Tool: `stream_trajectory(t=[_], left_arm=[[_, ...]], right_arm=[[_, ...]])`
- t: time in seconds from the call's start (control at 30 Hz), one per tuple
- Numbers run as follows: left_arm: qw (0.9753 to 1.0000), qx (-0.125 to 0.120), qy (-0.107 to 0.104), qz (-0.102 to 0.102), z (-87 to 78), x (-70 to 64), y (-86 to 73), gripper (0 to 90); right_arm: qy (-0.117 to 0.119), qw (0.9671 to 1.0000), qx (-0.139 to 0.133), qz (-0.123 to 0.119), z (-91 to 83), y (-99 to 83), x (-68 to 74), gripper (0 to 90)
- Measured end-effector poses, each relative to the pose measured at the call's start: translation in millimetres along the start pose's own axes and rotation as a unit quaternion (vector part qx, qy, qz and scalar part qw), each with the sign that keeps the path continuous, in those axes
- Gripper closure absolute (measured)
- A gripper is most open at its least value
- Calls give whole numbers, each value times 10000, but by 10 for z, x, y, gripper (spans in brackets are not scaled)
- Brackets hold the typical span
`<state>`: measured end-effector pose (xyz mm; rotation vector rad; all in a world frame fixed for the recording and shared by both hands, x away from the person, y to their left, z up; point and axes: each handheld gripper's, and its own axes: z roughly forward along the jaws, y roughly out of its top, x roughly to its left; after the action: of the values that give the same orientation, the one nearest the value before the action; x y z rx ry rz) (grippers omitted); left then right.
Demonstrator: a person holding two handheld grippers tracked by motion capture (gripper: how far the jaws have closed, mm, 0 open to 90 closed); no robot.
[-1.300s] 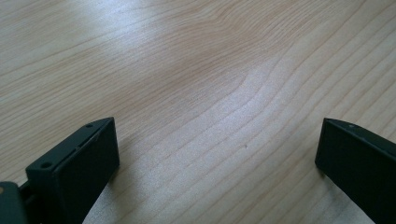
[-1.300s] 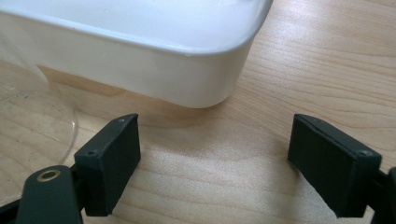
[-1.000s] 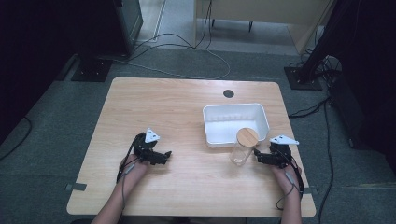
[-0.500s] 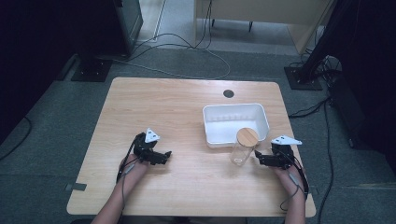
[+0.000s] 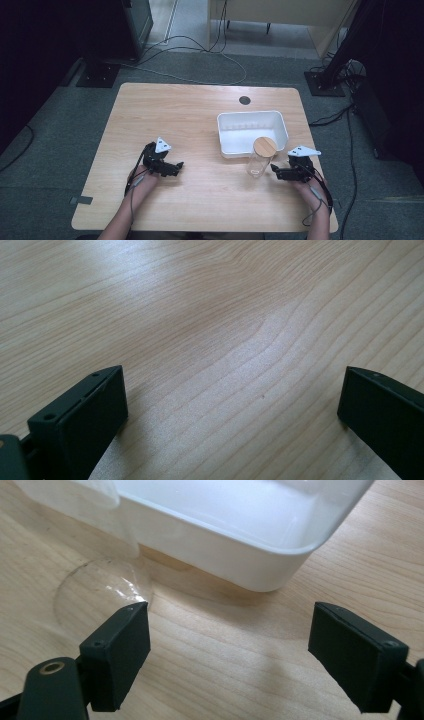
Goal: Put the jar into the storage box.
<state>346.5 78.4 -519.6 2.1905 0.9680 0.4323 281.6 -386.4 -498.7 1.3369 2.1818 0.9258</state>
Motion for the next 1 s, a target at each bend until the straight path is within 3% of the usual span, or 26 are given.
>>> stream_trajectory(t=[0.53,1.0], left_arm=[[10000,0,0,0,0,0,0,0],[10000,0,1,0,0,0,0,0]], right_arm=[[366,9990,161,-222,-104,52,95,169],[681,9971,-22,-351,-208,159,219,168]])
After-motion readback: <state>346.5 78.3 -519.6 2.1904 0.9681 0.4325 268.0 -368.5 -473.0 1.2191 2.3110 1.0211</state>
